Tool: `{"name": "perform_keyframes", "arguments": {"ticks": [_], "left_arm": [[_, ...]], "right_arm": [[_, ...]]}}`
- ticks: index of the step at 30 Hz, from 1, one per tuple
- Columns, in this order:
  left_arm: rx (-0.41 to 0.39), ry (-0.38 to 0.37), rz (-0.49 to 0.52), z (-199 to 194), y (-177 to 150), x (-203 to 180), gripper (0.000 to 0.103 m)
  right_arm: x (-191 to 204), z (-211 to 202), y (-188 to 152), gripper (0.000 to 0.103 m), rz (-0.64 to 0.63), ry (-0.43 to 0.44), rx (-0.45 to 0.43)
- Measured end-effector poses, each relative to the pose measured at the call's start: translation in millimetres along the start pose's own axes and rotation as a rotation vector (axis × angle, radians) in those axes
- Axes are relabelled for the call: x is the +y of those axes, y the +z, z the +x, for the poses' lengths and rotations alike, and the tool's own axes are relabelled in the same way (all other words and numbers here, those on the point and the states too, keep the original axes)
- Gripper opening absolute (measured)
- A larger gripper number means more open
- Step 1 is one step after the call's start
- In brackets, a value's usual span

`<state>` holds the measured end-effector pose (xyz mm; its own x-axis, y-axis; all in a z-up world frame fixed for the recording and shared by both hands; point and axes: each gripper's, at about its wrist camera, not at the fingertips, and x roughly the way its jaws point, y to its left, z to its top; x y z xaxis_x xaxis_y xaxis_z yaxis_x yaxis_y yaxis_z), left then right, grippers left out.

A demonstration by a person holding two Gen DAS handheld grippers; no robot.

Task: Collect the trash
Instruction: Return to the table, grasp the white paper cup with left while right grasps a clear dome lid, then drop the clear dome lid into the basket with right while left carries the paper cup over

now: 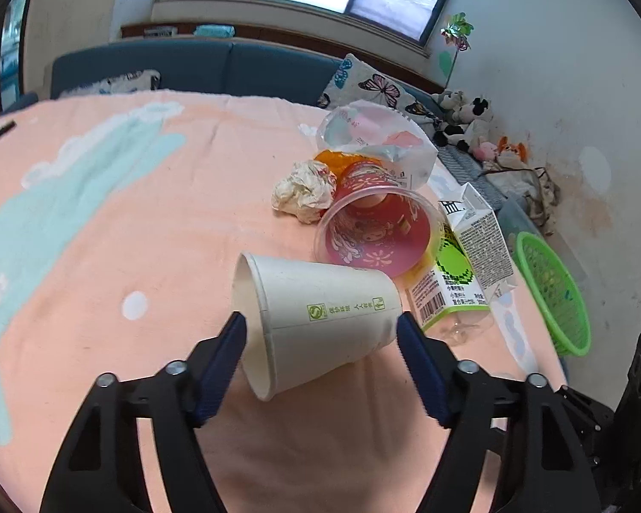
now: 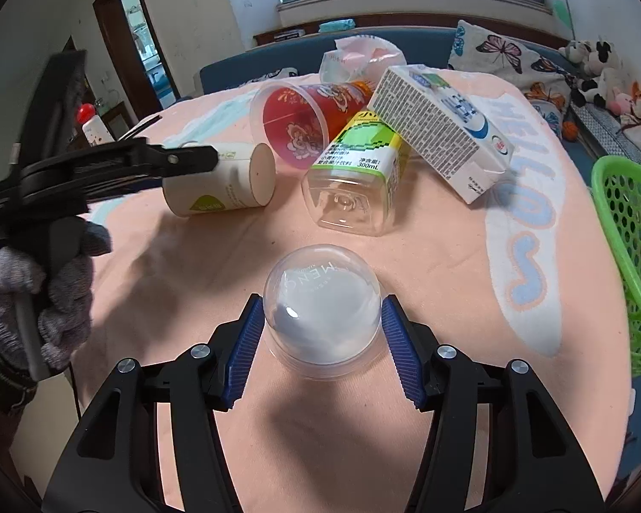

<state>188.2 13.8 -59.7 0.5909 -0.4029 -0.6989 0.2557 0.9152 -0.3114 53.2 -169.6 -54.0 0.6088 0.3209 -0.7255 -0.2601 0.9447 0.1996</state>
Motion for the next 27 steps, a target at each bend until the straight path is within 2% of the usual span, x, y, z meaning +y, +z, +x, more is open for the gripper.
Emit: {"name": "perform_keyframes", "arguments": {"ticks": [4, 7, 16, 20, 27], "left_arm": [[0.017, -0.046, -0.029, 6.8, -3.1, 5.5, 0.051], [0.013, -0.074, -0.042, 7.0, -4.1, 6.9, 0.046], [0.002, -0.133, -0.005, 4.7, -6.4, -6.3, 0.022], [0.0, -0.145, 0.005, 1.7, -9.9, -14.0, 0.003], [-0.021, -0.141, 0.013, -13.1, -15.0, -24.0, 0.003]], "right_arm": [[1.1, -9.0, -0.8, 0.057, 0.002, 0.017, -0.016], [0.9, -14.9, -2.3, 0.057, 0.009, 0.028, -0.023], [-10.4, -34.5, -7.0, 0.057, 0.051, 0.019, -0.045], [-20.7, -44.8, -7.5, 0.057, 0.078, 0.008, -0.064], [-41.0, -62.4, -4.9, 0.057, 0.109, -0.024, -0.098]]}}
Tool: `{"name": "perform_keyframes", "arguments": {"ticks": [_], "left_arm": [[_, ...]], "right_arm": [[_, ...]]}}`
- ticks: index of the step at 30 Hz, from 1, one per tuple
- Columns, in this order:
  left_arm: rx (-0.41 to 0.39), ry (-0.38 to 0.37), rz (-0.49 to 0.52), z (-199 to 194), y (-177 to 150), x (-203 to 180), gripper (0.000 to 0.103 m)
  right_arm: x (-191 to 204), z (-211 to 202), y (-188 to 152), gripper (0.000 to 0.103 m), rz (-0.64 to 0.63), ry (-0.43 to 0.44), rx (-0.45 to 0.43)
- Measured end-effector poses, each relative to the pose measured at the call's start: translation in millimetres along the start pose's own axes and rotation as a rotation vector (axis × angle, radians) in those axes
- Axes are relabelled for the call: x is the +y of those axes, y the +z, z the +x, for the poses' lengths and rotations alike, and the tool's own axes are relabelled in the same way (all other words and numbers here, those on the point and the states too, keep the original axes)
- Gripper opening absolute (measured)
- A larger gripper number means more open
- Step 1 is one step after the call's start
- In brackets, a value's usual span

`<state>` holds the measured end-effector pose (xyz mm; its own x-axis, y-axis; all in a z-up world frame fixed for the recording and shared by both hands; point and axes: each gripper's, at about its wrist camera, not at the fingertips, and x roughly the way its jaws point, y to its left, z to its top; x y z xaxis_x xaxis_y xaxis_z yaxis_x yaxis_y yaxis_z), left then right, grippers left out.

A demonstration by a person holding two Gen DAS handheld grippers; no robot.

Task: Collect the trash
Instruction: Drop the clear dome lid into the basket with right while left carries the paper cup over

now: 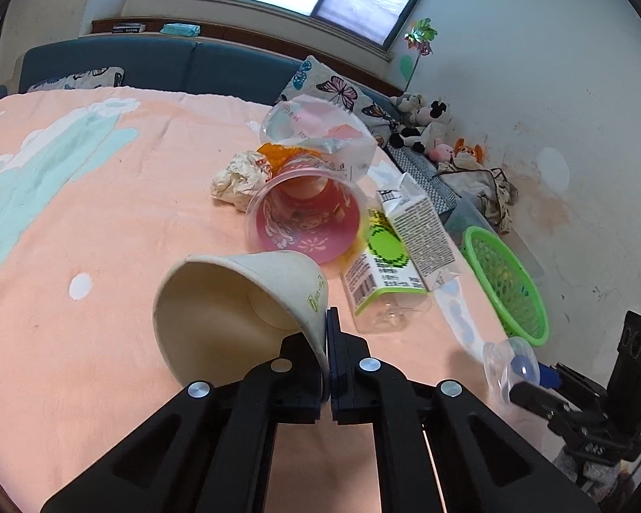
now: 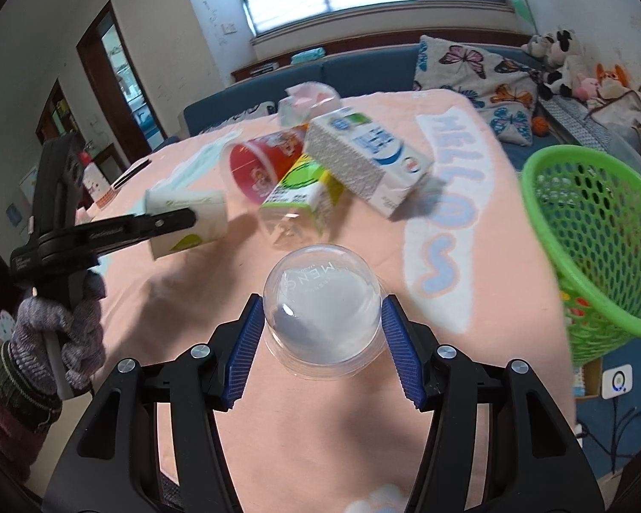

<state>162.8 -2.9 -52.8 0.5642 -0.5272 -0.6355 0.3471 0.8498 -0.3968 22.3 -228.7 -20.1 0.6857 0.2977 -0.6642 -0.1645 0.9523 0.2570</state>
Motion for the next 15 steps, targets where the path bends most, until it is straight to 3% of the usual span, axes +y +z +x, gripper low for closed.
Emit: {"name": "perform_keyframes", "arguments": {"ticks": [8, 15], "left_arm": [[-0.033, -0.048, 0.038, -22.1, 6.7, -25.3, 0.003], [-0.046, -0.116, 0.109, -23.1, 18.1, -67.7, 0.003]], "right_arm": [[-40.7, -20.3, 10.7, 0.057, 0.074, -0.069, -0.058], [-95.5, -36.2, 22.2, 0.057, 0.126, -0.198, -0.091]]}}
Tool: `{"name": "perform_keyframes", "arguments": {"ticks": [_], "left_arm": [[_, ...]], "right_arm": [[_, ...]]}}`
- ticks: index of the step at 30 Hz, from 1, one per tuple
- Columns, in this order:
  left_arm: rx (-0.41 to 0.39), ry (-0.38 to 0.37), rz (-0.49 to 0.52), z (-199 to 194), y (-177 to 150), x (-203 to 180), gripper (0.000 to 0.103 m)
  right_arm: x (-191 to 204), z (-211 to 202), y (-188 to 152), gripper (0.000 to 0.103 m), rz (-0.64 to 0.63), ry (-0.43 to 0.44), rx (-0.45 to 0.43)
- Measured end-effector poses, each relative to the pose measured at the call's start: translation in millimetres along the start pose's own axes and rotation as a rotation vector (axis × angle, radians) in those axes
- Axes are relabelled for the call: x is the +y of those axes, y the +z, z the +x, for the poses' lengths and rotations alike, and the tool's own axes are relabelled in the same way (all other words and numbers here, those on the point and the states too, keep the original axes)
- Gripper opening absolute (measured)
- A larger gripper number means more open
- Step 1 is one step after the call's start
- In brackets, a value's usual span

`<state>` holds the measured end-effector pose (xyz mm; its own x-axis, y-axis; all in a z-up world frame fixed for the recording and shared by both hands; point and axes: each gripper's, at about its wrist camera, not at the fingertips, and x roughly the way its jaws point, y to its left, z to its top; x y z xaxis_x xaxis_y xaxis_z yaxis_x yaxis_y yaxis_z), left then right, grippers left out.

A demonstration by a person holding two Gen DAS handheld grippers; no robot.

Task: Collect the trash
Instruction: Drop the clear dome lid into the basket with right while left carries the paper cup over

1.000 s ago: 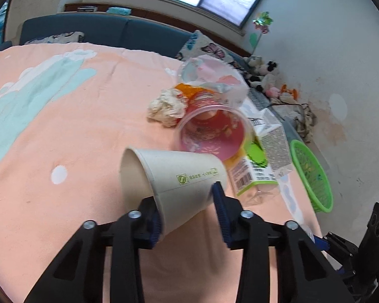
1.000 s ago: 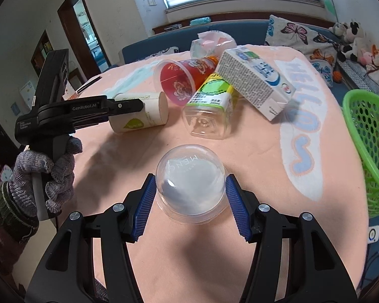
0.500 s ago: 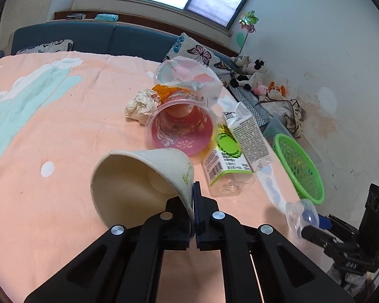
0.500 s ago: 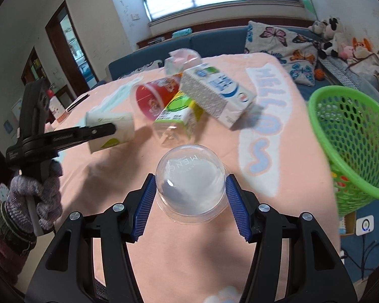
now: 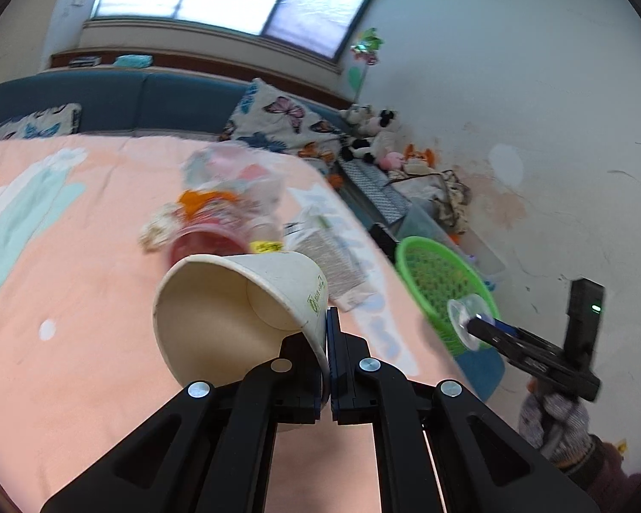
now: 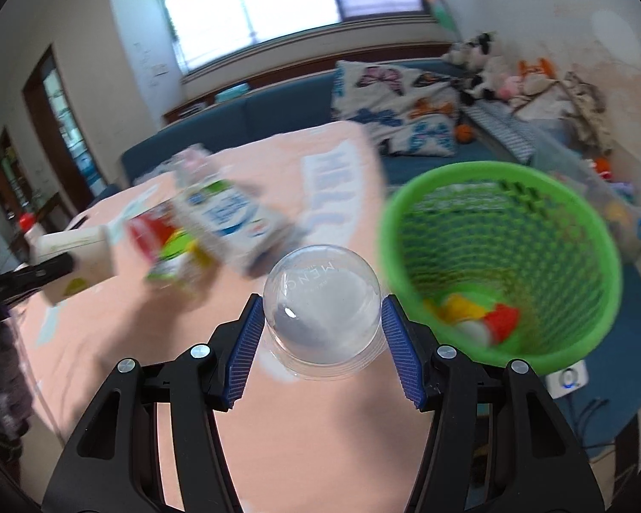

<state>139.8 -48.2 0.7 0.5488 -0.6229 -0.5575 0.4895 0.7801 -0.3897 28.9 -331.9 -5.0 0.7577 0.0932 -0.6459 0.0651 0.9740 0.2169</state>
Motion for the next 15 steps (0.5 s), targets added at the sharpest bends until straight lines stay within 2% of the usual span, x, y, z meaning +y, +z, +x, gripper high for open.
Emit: {"name": "perform_keyframes", "arguments": {"ticks": [9, 15], "left_arm": [[0.03, -0.042, 0.076, 30.2, 17.0, -48.2, 0.003], [0.061, -0.074, 0.143, 58.5, 26.6, -86.8, 0.003]], "right_arm": [[-89.3, 19.9, 13.5, 0.057, 0.108, -0.14, 0.037], [-121.5, 26.2, 18.9, 0.059, 0.131, -0.173, 0.04]]}}
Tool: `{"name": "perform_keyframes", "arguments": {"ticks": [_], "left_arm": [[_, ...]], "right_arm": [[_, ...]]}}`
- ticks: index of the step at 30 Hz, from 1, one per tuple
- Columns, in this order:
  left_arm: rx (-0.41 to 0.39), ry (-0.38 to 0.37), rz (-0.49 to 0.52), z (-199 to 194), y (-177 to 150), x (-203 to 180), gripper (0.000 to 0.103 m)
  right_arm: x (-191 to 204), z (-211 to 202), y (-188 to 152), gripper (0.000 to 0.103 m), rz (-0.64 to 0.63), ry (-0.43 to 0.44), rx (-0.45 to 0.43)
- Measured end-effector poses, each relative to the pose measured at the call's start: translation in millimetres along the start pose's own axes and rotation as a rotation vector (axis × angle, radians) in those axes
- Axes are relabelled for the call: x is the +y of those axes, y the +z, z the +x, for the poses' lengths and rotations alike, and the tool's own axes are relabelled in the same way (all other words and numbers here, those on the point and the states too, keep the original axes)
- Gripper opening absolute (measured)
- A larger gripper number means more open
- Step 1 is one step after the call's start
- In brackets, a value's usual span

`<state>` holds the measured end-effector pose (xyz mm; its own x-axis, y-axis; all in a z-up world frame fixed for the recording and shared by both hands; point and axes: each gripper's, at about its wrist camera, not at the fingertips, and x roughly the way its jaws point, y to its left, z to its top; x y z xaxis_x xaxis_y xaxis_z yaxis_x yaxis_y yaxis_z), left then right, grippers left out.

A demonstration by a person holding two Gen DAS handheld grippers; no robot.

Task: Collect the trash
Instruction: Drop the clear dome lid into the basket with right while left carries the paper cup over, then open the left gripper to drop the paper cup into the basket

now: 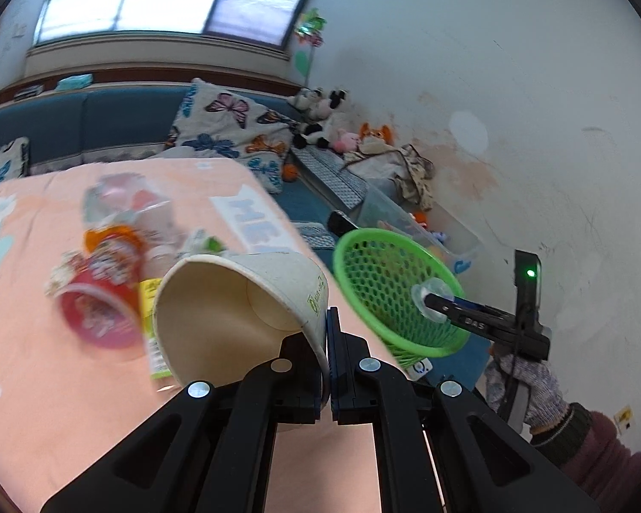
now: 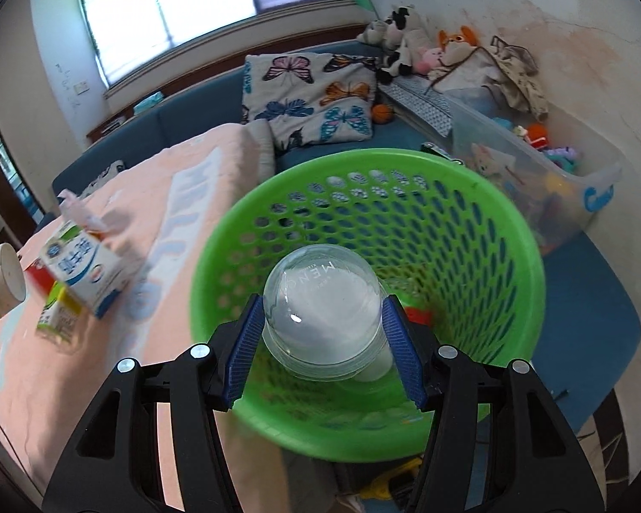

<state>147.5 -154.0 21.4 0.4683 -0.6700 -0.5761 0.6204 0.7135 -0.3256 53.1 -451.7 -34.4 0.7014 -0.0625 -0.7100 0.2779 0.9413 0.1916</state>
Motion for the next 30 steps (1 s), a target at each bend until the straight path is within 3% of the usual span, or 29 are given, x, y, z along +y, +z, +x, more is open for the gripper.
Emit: {"name": "perform_keyframes", "arguments": {"ticks": [4, 14, 30], "left_arm": [[0.021, -0.021, 0.036, 20.9, 7.8, -19.9, 0.003], [0.072, -0.069, 0.124, 72.6, 27.4, -70.4, 0.003], [0.218, -0.089, 0.179, 166.1, 21.2, -122.2, 0.003]], "right_arm": [[-12.6, 1.6, 2.4, 0.066, 0.014, 0.007, -0.008], [-32.9, -19.3, -4.2, 0.07, 0.042, 0.021, -0.043], [-56.5, -66.0, -39.6, 0.076, 0.046, -0.023, -0.1]]}}
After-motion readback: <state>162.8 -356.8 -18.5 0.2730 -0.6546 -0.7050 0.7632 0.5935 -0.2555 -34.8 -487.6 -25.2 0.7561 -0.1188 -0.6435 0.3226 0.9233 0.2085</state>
